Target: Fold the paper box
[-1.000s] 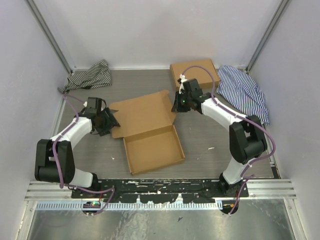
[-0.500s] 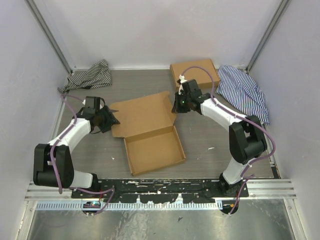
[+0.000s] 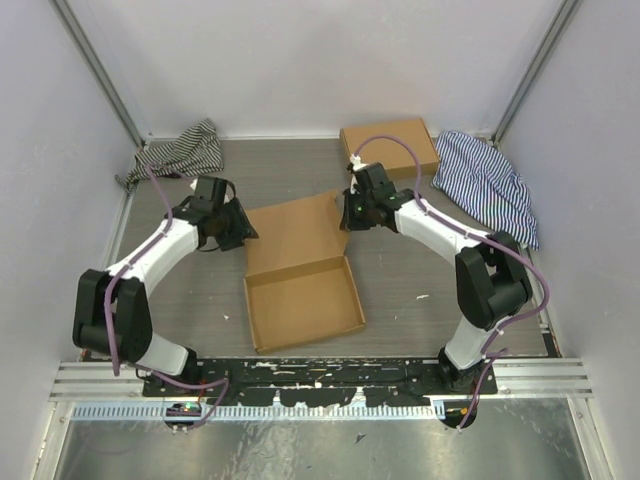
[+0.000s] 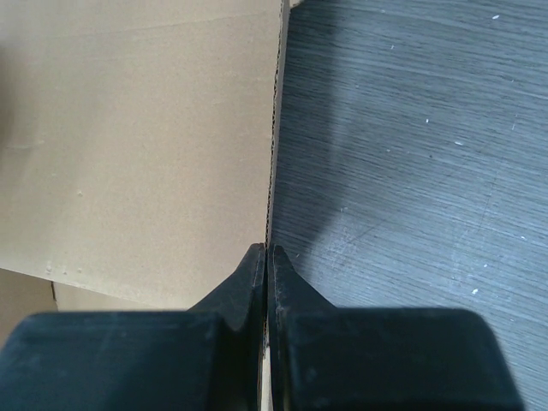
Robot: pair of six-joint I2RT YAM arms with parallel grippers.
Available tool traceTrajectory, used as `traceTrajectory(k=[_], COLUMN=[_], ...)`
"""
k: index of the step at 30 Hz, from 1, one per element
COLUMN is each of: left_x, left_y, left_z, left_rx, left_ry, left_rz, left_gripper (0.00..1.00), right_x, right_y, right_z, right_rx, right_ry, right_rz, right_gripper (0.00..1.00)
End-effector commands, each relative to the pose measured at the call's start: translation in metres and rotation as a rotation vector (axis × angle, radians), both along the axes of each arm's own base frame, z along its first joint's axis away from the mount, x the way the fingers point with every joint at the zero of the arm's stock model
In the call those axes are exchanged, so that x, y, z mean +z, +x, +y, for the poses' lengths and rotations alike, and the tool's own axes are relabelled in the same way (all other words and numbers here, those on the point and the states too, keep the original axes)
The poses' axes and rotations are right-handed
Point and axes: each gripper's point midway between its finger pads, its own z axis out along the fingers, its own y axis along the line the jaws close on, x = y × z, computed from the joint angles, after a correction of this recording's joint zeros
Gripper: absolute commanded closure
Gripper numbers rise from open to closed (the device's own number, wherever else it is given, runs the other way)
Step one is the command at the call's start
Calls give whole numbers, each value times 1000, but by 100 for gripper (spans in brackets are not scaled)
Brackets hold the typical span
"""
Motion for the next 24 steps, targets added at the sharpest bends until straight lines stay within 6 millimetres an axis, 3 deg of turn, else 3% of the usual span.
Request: traceTrajectory(k=[1, 9, 17, 24], left_x=[-7, -23, -22, -34], left_y=[5, 5, 2, -1], left_z=[-13, -22, -28, -29], left_rx=[-41, -63, -85, -98], left_ry=[39, 69, 92, 114], left_rz=[35, 73, 71, 102], left_gripper=[46, 46, 46, 47], right_x=[16, 10, 1, -13], right_y=[0, -8, -16, -24], right_z=[14, 34, 59, 71], right_rx=[14, 59, 101, 122], right_ry=[13, -14, -36, -69], right_rz=[-41, -34, -15, 7], right_gripper=[98, 94, 72, 68])
